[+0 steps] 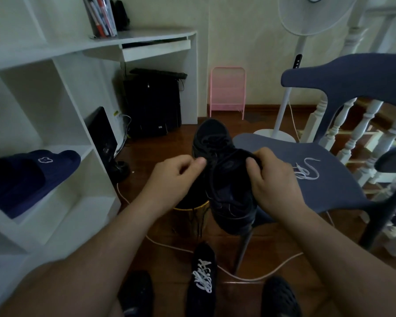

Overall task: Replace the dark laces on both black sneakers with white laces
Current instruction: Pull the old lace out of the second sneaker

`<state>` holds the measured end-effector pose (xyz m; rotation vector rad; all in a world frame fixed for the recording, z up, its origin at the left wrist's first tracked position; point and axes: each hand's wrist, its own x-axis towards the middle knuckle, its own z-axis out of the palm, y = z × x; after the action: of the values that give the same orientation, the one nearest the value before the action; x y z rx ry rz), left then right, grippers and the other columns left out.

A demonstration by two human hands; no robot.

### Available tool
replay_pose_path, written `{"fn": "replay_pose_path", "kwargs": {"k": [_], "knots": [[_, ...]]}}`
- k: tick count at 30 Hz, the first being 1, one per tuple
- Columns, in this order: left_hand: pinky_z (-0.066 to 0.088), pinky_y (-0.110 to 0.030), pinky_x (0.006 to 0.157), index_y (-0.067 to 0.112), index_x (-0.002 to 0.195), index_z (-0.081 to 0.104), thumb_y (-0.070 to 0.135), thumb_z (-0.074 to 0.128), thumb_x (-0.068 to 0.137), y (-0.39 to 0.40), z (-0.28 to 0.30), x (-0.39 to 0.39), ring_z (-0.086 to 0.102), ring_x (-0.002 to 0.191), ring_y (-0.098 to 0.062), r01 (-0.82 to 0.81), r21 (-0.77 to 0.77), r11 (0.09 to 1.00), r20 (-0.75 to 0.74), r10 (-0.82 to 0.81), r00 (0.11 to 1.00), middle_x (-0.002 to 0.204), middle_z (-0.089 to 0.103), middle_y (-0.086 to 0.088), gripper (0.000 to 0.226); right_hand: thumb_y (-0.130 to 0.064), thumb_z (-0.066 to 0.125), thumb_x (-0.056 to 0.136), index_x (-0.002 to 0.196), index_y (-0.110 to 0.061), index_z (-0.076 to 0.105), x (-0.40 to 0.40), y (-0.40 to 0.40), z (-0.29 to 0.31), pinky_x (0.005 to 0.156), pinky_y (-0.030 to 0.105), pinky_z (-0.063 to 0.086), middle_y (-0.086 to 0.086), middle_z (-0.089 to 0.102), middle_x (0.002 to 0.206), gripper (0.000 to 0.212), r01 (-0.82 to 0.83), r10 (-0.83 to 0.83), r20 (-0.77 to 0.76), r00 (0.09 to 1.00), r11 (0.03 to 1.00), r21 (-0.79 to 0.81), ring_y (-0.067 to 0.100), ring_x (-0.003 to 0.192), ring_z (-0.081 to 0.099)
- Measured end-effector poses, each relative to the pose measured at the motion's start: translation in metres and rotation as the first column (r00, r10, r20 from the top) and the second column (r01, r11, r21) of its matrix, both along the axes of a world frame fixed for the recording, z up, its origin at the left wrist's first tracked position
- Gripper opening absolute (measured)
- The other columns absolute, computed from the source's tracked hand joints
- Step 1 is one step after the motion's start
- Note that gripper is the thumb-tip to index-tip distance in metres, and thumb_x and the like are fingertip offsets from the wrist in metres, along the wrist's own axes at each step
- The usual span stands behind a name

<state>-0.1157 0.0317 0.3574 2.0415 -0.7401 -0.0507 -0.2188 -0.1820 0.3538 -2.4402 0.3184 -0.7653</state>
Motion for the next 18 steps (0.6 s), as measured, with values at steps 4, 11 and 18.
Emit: {"fn": "replay_pose_path", "kwargs": {"k": [4, 11, 18], "knots": [[0.045, -0.022, 0.061, 0.033, 0.088, 0.054, 0.058, 0.075, 0.086, -0.015, -0.007, -0.013, 0.056, 0.07, -0.004, -0.067, 0.097, 0.993, 0.109, 0.056, 0.992, 0.08, 0.059, 0.011, 0.032, -0.035, 0.045, 0.107, 0.092, -0.016, 0.044, 0.001, 0.009, 0.0, 0.058, 0.045, 0.04, 0.003, 0.053, 0.07, 0.024, -0.008, 0.008, -0.004, 1.0, 1.0, 0.016, 0.026, 0.066, 0.053], [0.045, -0.01, 0.061, 0.037, 0.1, 0.069, 0.048, 0.079, 0.089, -0.01, -0.003, -0.005, 0.059, 0.073, 0.005, -0.167, -0.058, 0.984, 0.068, 0.171, 0.983, 0.085, 0.065, 0.011, 0.018, -0.034, 0.044, 0.108, 0.091, -0.017, 0.042, -0.001, 0.015, -0.005, 0.054, 0.041, 0.034, 0.0, 0.05, 0.068, 0.024, -0.082, 0.085, -0.037, 0.996, 0.995, 0.06, 0.016, 0.061, 0.05], [0.039, -0.01, 0.054, 0.03, 0.08, 0.073, 0.041, 0.07, 0.097, -0.004, 0.001, 0.004, 0.062, 0.074, 0.006, -0.336, -0.095, 0.937, 0.088, 0.344, 0.935, 0.073, 0.068, 0.013, 0.02, -0.03, 0.044, 0.109, 0.088, -0.014, 0.043, 0.002, 0.021, -0.003, 0.052, 0.029, 0.031, 0.005, 0.051, 0.071, 0.026, -0.027, 0.033, -0.026, 0.999, 0.978, 0.205, 0.012, 0.059, 0.048]]}}
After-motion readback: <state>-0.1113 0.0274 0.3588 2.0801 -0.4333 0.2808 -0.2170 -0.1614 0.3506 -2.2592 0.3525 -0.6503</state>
